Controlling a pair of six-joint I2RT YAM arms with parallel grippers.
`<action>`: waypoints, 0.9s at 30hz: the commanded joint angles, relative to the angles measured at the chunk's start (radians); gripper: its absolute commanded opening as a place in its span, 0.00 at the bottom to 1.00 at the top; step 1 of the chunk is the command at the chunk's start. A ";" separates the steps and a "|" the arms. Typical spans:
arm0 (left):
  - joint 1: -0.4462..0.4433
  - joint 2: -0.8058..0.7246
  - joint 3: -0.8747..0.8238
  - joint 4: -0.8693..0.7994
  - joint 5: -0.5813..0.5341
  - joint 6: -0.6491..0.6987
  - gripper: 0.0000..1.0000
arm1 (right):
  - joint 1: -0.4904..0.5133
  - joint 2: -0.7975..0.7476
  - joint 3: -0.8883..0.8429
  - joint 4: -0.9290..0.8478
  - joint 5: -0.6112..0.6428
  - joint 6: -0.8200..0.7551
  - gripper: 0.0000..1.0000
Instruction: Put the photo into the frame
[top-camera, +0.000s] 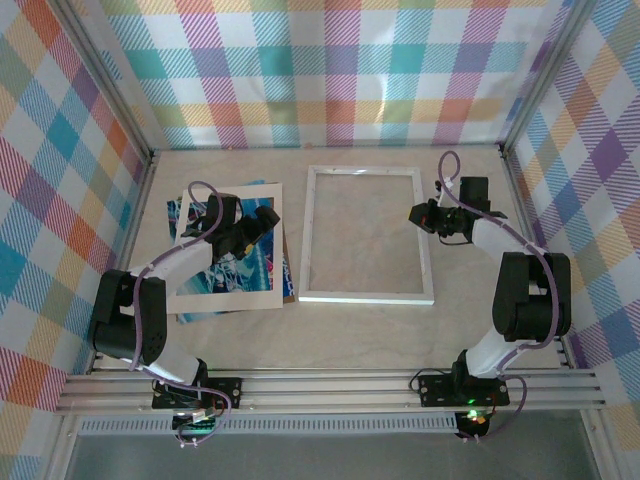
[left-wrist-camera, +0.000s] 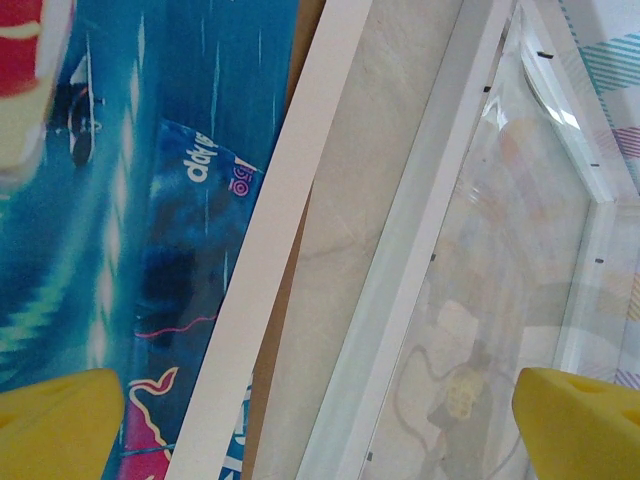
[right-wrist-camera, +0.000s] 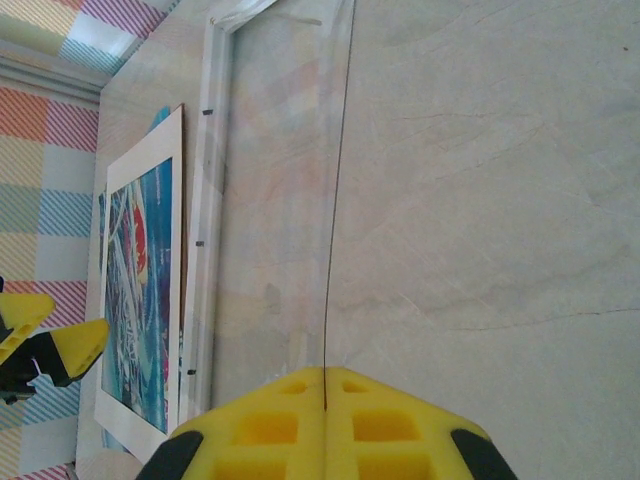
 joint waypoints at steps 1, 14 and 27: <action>-0.013 -0.002 0.001 0.011 0.000 0.015 1.00 | -0.006 -0.022 0.031 -0.021 -0.030 -0.023 0.00; -0.014 -0.004 -0.007 0.014 0.000 0.015 1.00 | -0.009 -0.025 0.039 -0.037 -0.022 -0.026 0.00; -0.013 -0.003 -0.006 0.014 0.000 0.015 1.00 | -0.013 -0.018 0.076 -0.074 -0.025 -0.056 0.00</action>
